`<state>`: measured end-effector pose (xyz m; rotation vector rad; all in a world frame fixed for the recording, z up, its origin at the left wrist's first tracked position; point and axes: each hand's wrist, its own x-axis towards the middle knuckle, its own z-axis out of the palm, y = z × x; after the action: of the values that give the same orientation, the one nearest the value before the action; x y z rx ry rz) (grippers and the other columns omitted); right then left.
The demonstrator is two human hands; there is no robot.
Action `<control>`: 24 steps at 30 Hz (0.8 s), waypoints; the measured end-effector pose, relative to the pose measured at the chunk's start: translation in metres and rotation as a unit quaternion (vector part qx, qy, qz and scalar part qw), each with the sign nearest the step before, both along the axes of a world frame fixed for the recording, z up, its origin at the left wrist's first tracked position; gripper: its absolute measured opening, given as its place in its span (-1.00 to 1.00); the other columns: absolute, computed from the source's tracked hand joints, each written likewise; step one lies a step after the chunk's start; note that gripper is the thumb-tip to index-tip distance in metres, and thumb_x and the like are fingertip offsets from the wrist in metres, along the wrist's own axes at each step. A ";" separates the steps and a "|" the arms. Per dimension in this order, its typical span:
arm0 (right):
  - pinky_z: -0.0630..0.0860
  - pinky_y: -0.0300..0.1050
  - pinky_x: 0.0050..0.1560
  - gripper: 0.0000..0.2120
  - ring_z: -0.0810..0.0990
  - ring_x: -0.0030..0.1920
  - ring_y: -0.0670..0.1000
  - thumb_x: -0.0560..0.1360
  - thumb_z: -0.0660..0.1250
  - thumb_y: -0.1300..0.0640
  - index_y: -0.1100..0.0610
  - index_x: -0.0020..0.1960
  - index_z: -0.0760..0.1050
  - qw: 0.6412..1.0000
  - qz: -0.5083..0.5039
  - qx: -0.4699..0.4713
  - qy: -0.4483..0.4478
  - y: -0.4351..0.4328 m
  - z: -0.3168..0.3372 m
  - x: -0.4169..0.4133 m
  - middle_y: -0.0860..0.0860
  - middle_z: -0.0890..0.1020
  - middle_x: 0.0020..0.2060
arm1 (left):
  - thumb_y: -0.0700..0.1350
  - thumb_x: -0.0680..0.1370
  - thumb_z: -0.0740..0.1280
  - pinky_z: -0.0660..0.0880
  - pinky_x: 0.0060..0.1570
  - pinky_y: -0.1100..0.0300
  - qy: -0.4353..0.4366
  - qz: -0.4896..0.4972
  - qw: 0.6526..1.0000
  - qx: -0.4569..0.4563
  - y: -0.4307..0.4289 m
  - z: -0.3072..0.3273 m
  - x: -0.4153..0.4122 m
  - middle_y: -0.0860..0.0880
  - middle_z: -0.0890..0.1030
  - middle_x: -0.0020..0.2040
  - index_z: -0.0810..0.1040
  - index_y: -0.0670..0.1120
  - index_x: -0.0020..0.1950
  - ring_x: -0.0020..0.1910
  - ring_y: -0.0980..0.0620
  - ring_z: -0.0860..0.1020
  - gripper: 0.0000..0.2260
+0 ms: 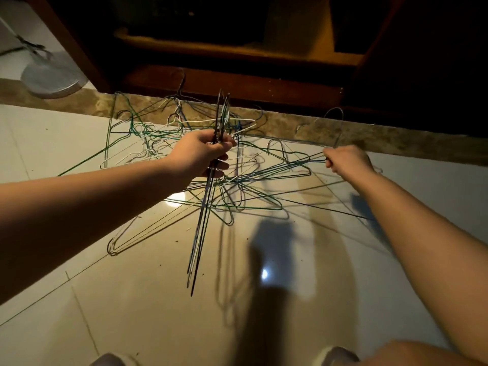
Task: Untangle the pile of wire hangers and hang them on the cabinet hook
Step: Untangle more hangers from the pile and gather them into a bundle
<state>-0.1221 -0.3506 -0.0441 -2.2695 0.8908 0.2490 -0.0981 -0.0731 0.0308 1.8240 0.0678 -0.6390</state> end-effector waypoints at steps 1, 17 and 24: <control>0.32 -0.11 -0.31 -0.67 0.45 -0.34 0.11 0.48 0.18 0.03 0.10 -0.41 0.46 1.000 0.002 -0.013 -0.002 -0.002 0.006 -0.003 0.07 0.50 -0.42 | -0.20 0.58 0.21 0.56 -0.15 0.14 0.000 -0.002 1.000 -0.004 0.000 0.002 -0.001 -0.07 0.53 -0.15 0.54 -0.04 -0.06 -0.23 0.03 0.56 -0.87; 0.31 -0.11 -0.24 -0.61 0.44 -0.22 0.15 0.60 0.09 -0.04 0.21 -0.14 0.52 0.958 -0.006 -0.262 -0.113 -0.019 0.073 -0.083 0.20 0.56 -0.20 | -0.33 0.55 0.21 0.55 -0.11 0.14 0.002 0.008 0.997 -0.076 -0.029 0.052 -0.026 -0.05 0.55 -0.09 0.54 -0.06 -0.03 -0.17 0.06 0.56 -0.80; 0.35 -0.10 -0.16 -0.64 0.53 -0.06 0.23 0.60 0.12 0.02 0.26 0.00 0.56 0.968 -0.017 -0.224 -0.110 -0.034 0.065 -0.094 0.25 0.60 -0.08 | -0.34 0.56 0.19 0.55 -0.15 0.17 0.006 0.013 0.997 -0.079 -0.038 0.059 -0.031 -0.05 0.53 -0.10 0.52 -0.07 0.00 -0.19 0.07 0.55 -0.80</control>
<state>-0.2164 -0.3848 0.0208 -2.6225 0.9368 -0.2442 -0.1287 -0.1108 0.0901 1.6649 0.0473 -0.6208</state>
